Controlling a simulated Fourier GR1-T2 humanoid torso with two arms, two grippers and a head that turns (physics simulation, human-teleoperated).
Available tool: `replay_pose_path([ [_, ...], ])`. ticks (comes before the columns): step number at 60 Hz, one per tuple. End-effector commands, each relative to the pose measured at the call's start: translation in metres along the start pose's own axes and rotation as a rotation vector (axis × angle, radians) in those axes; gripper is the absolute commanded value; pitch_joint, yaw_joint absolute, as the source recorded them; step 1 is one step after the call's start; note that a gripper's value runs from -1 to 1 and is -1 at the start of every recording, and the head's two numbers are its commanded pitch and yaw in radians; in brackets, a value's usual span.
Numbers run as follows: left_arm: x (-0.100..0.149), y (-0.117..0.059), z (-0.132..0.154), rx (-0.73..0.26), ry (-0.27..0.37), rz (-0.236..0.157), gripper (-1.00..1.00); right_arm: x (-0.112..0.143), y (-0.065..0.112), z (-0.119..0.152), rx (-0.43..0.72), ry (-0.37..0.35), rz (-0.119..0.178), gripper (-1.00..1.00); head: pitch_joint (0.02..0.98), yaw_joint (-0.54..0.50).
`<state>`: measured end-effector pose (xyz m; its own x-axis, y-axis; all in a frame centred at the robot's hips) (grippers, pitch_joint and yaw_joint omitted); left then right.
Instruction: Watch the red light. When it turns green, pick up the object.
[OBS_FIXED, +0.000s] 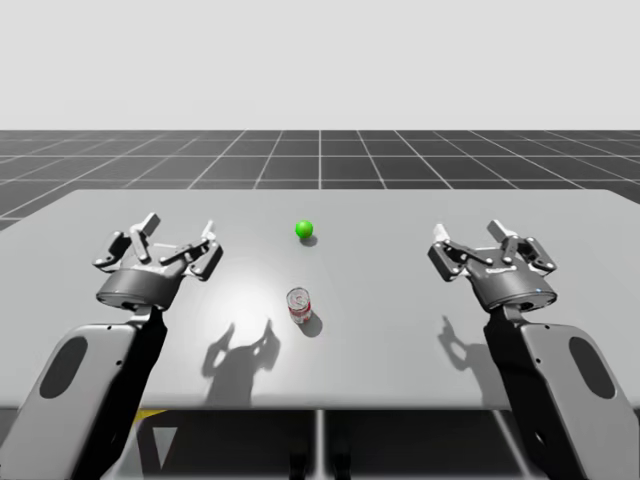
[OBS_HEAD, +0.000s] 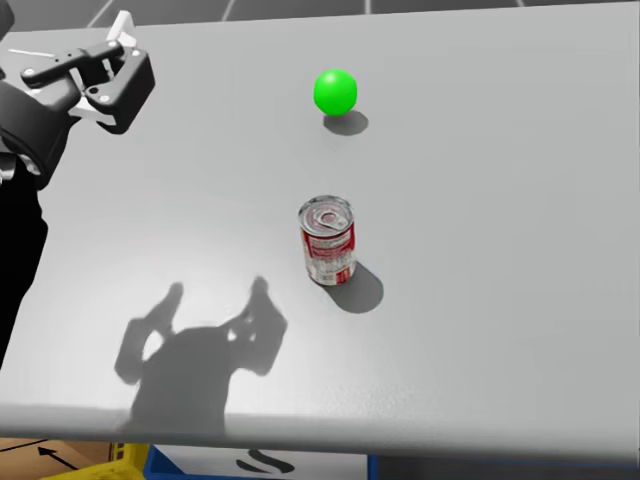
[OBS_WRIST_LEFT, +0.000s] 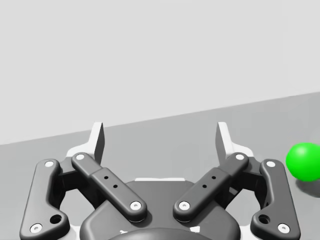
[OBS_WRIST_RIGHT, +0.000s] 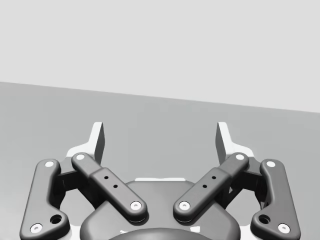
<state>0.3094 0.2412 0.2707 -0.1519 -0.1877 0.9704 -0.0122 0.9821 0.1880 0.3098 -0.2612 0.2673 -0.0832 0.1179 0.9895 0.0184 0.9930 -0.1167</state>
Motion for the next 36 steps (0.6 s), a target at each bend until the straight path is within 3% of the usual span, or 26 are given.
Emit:
replay_pose_path([
  [1, 0.014, -0.022, 0.018, -0.135, -0.014, 0.037, -1.00, 0.000, 0.004, 0.001, 0.009, 0.003, -0.007, -1.00, 0.862, 0.10],
  [6, 0.022, -0.031, 0.035, -0.256, 0.006, 0.064, -1.00, 0.001, 0.004, 0.002, 0.009, 0.005, -0.012, -1.00, 0.862, 0.10],
  [18, 0.018, -0.048, 0.076, -0.464, 0.088, 0.078, -1.00, 0.001, 0.005, 0.003, 0.013, 0.005, -0.013, -1.00, 0.859, 0.10],
  [25, -0.001, -0.064, 0.097, -0.528, 0.137, 0.028, -1.00, 0.001, 0.006, 0.003, 0.014, 0.006, -0.013, -1.00, 0.855, 0.09],
  [36, -0.035, -0.084, 0.106, -0.586, 0.237, 0.015, -1.00, 0.001, 0.007, 0.003, 0.013, 0.007, -0.010, -1.00, 0.851, 0.10],
])
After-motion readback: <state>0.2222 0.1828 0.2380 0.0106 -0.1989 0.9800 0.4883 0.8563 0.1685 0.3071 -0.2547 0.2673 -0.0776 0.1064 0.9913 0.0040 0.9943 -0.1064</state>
